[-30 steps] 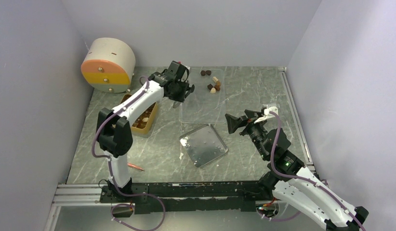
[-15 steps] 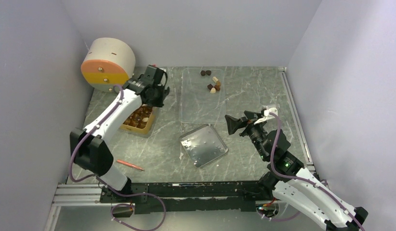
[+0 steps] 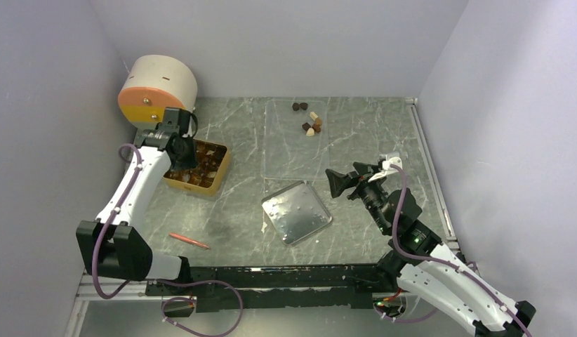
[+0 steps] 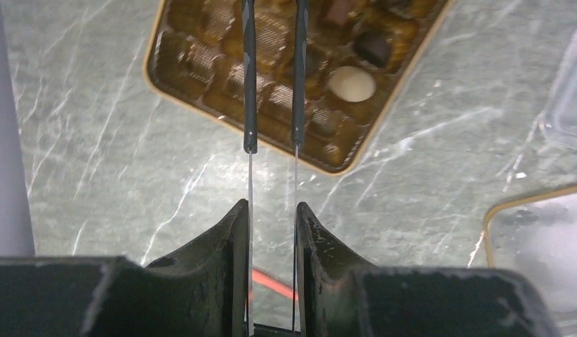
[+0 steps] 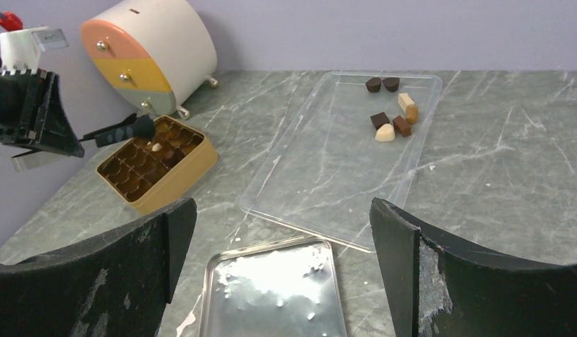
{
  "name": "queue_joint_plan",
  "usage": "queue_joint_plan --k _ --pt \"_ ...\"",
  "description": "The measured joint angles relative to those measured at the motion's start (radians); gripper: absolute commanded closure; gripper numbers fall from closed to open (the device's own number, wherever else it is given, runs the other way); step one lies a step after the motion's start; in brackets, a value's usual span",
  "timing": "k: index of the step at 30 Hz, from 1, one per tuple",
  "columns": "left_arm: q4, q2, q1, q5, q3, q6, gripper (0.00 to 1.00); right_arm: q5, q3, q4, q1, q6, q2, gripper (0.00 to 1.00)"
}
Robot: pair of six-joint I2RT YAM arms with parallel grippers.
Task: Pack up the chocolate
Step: Place the fake chocolate in the packing box.
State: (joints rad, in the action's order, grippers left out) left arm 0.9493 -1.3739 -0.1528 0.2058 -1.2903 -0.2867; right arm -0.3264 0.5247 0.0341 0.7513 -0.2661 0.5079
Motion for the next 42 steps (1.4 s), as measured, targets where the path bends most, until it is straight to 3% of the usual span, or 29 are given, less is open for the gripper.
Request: queue_joint_plan --k 8,26,30,42 --pt "0.025 0.071 0.095 -0.006 0.071 -0.022 0.76 0.02 -0.004 0.006 0.0 0.011 0.015 0.0" --pt "0.031 0.108 0.1 -0.09 0.159 -0.024 0.7 0.023 -0.022 0.043 0.0 0.01 0.022 0.0" --pt "0.028 0.107 0.102 -0.091 0.159 -0.023 0.66 0.024 -0.023 0.044 0.0 0.008 0.031 0.0" --pt "0.037 0.107 0.103 -0.085 0.138 -0.023 0.65 0.025 -0.023 0.05 0.0 0.009 0.037 0.0"
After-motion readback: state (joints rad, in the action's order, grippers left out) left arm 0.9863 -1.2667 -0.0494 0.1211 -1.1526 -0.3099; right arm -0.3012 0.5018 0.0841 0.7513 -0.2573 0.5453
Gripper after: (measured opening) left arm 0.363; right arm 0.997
